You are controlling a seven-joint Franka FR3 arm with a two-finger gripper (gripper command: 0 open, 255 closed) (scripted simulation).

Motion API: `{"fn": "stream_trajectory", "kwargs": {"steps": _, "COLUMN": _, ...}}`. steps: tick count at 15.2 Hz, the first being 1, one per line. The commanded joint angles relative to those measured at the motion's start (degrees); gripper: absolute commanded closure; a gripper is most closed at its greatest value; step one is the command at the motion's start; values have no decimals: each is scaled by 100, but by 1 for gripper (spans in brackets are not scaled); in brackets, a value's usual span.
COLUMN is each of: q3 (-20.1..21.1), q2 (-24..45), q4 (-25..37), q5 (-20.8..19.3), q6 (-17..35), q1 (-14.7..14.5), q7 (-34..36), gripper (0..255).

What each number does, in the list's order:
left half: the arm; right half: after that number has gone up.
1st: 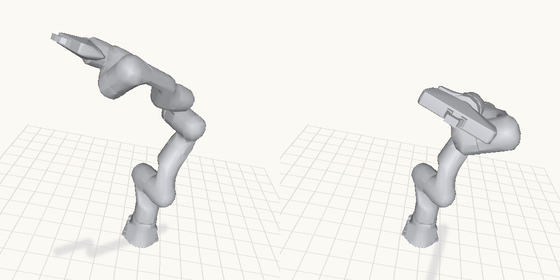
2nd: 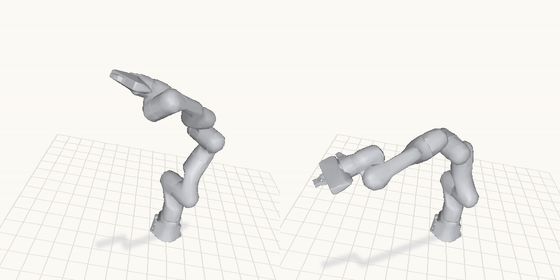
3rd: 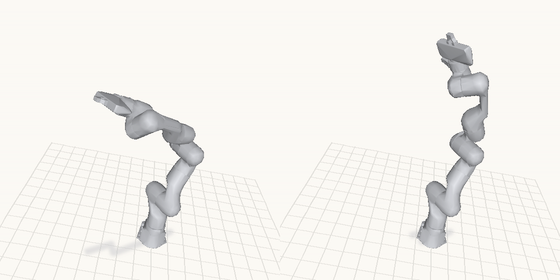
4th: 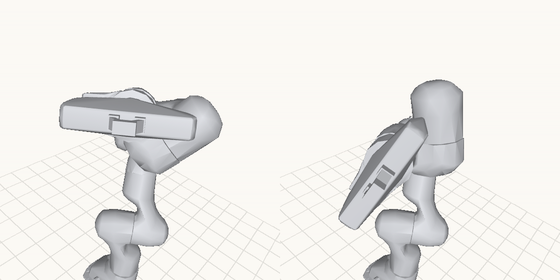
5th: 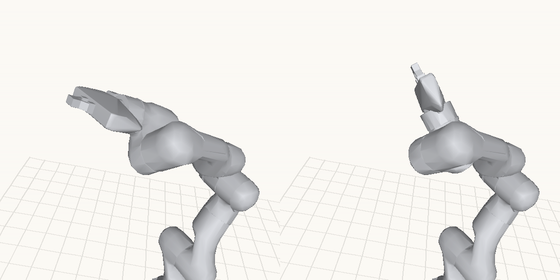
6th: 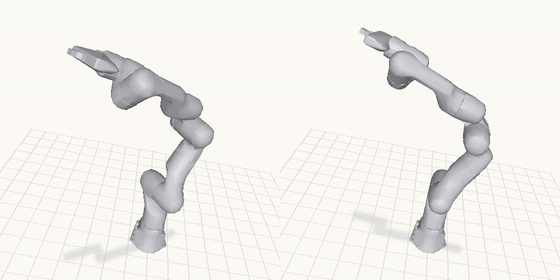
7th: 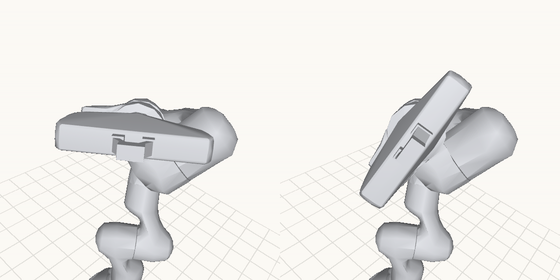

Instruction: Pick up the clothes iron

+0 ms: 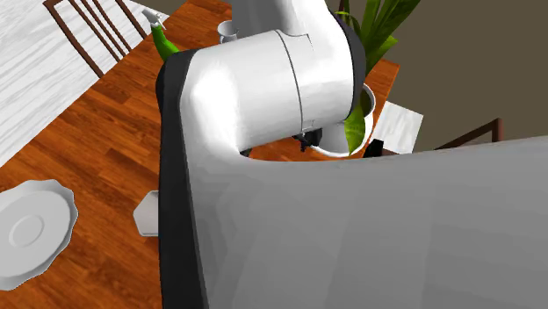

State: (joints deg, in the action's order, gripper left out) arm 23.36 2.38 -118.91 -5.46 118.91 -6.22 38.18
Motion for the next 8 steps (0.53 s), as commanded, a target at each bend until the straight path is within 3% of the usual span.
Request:
{"fn": "stream_trajectory", "kwargs": {"steps": 1, "q3": 69, "q2": 448, "q4": 293, "q5": -192, "q6": 81, "q1": -99, "q7": 277, "gripper": 0}}
{"fn": "stream_trajectory", "kwargs": {"steps": 8, "q3": 62, "q2": 2041, "q4": 1634, "q5": -833, "q6": 77, "q1": -637, "q7": 1029, "gripper": 0}}
